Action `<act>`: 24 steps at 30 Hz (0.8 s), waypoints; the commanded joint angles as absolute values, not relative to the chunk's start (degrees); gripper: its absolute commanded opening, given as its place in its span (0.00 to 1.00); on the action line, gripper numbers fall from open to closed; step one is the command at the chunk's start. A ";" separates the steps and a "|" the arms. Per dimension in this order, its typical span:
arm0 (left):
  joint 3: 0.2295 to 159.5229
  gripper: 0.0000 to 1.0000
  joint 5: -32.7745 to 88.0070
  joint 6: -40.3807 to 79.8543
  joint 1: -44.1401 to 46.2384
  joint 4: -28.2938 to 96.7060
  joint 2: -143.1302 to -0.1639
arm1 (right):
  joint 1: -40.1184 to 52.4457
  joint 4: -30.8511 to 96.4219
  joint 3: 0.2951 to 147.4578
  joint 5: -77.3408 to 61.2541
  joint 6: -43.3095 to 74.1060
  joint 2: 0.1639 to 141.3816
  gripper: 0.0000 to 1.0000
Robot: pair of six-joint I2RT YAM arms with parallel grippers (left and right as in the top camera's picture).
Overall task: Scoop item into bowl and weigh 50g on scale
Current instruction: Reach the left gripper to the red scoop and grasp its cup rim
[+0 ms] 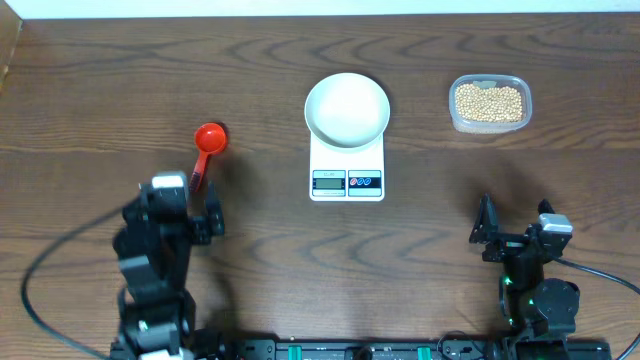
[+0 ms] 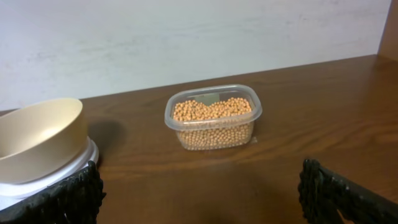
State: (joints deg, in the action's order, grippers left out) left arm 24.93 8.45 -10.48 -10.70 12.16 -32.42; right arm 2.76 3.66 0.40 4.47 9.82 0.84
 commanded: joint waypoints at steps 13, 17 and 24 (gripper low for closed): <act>68.16 0.98 14.76 -10.13 -10.48 30.81 -71.33 | 3.09 3.88 0.32 4.36 9.15 0.78 0.99; 78.08 0.97 16.21 -10.15 -10.48 37.30 -78.83 | 3.09 3.88 0.32 4.36 9.15 0.78 0.99; 93.03 0.98 26.59 -7.11 -11.64 51.29 -91.70 | 3.09 3.88 0.32 4.36 9.15 0.78 0.99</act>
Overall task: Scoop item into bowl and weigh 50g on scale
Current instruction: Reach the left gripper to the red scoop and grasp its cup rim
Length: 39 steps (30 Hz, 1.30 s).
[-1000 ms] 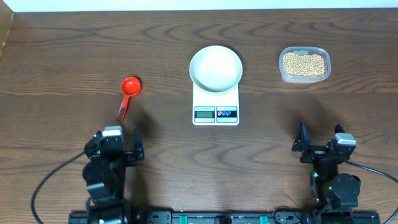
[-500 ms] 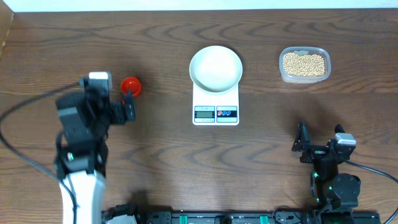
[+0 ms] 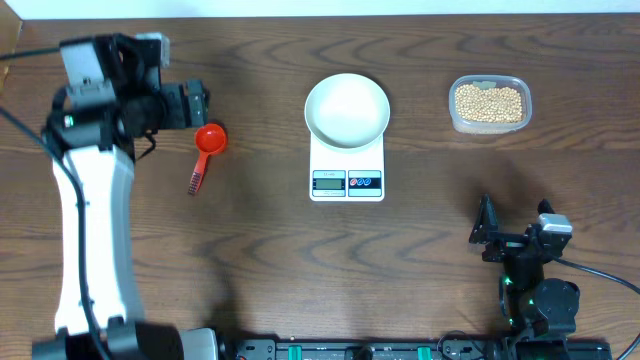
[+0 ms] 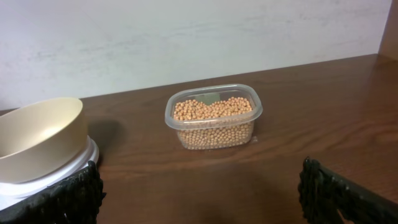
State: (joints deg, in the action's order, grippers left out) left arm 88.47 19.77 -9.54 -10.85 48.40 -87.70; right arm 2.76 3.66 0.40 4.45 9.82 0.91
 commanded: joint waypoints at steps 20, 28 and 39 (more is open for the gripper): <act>94.19 0.98 14.52 -12.78 -12.58 53.82 -100.36 | 3.09 3.88 0.32 4.36 9.15 0.78 0.99; 94.19 0.98 12.78 -20.38 -13.72 52.99 -107.55 | 3.09 3.90 0.32 4.36 9.15 0.78 0.99; 94.19 0.95 13.76 -20.82 -14.76 50.28 -115.94 | 3.09 3.90 0.32 4.34 9.15 0.78 0.99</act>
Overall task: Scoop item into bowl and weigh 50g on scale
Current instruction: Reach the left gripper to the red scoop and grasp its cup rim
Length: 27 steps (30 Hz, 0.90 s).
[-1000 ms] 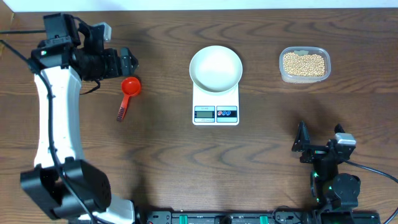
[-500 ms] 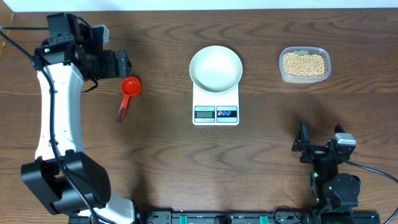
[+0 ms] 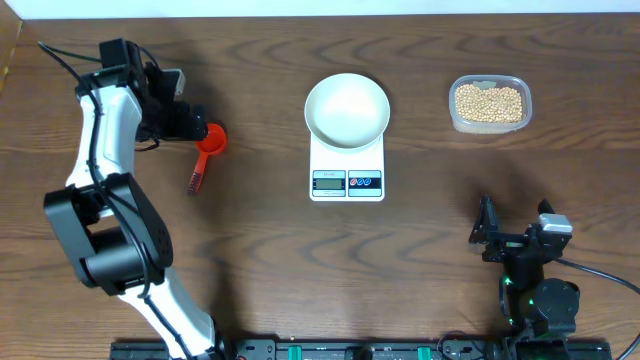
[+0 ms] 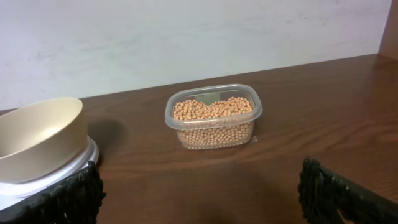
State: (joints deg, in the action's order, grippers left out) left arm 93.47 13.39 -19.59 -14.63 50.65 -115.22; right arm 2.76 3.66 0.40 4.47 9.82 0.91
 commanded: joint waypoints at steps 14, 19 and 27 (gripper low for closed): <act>94.19 0.78 14.50 -20.75 -14.72 45.78 -121.43 | 3.09 3.90 0.32 4.36 9.15 0.78 0.99; 93.95 0.74 14.50 -20.75 -14.72 43.31 -121.78 | 3.09 3.88 0.32 4.36 9.15 0.78 0.99; 93.95 0.70 16.16 -20.49 -14.66 42.92 -123.87 | 3.09 3.88 0.32 4.36 9.15 0.78 0.99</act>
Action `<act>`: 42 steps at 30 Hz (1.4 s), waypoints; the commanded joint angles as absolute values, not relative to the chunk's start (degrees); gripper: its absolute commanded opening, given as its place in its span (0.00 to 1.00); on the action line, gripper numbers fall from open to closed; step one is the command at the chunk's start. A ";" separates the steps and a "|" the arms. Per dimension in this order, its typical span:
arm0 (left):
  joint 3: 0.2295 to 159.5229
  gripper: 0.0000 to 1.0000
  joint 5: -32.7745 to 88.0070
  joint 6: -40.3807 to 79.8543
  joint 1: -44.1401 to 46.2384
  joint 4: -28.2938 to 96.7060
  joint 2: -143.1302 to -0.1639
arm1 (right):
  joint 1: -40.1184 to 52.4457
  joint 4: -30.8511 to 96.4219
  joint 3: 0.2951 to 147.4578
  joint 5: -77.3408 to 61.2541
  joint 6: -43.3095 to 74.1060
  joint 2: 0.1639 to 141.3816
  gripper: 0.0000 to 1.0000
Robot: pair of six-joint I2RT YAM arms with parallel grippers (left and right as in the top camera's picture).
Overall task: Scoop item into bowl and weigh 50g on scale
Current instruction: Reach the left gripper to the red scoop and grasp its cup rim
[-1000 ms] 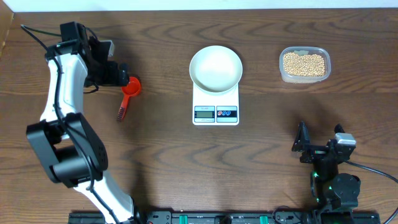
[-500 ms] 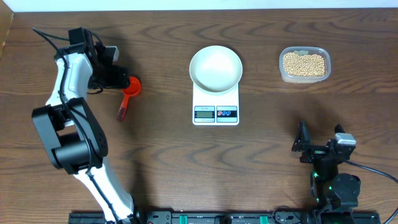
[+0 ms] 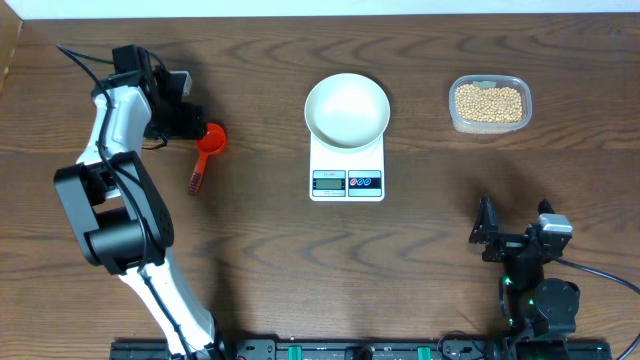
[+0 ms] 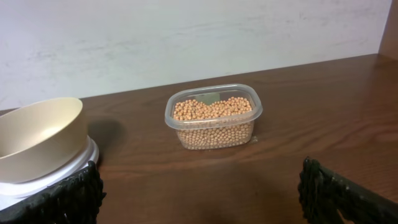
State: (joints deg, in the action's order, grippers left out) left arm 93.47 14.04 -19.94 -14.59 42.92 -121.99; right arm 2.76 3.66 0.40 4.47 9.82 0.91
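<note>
A red scoop (image 3: 209, 139) lies at the left of the table, cup at the far end and handle pointing toward the near edge. My left gripper (image 3: 189, 120) sits just left of the cup, open, with one finger close to the rim. A white bowl (image 3: 347, 108) stands on the white scale (image 3: 347, 181) in the middle; from the right wrist the bowl (image 4: 37, 137) shows at the left. A clear tub of beans (image 3: 489, 103), seen also as the tub (image 4: 213, 117), is at the far right. My right gripper (image 3: 510, 236) rests open near the front edge, its gripper (image 4: 199, 193) holding nothing.
The left arm (image 3: 110, 190) reaches from the front left corner up along the table's left side. Dark wood table (image 3: 260, 250) all around. A pale wall (image 4: 186, 37) rises behind the far edge.
The left arm has shifted a little, with its wrist slightly closer to the scoop. The gripper is still by the cup's left side. The scoop, bowl, tub and right arm have not moved.
First my left gripper was open near the front, just below the scoop's handle. Then it was up by the scoop's far left. After that it stood at the cup's left side, where it remains. The right gripper stayed open and still throughout.
</note>
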 commanded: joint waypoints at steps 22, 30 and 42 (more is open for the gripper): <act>92.14 0.47 17.54 -20.27 -14.66 41.39 -124.22 | 3.09 3.88 0.32 4.36 9.15 0.78 0.99; 89.56 0.46 17.56 -18.31 -14.66 39.31 -124.25 | 3.09 3.90 0.32 4.36 9.15 0.78 0.99; 88.92 0.36 17.56 -18.13 -14.66 38.39 -124.33 | 3.09 3.90 0.32 4.36 9.15 0.78 0.99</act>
State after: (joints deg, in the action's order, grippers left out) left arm 89.65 16.64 -18.22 -14.57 38.72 -123.55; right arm 2.76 3.68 0.40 4.47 9.82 0.91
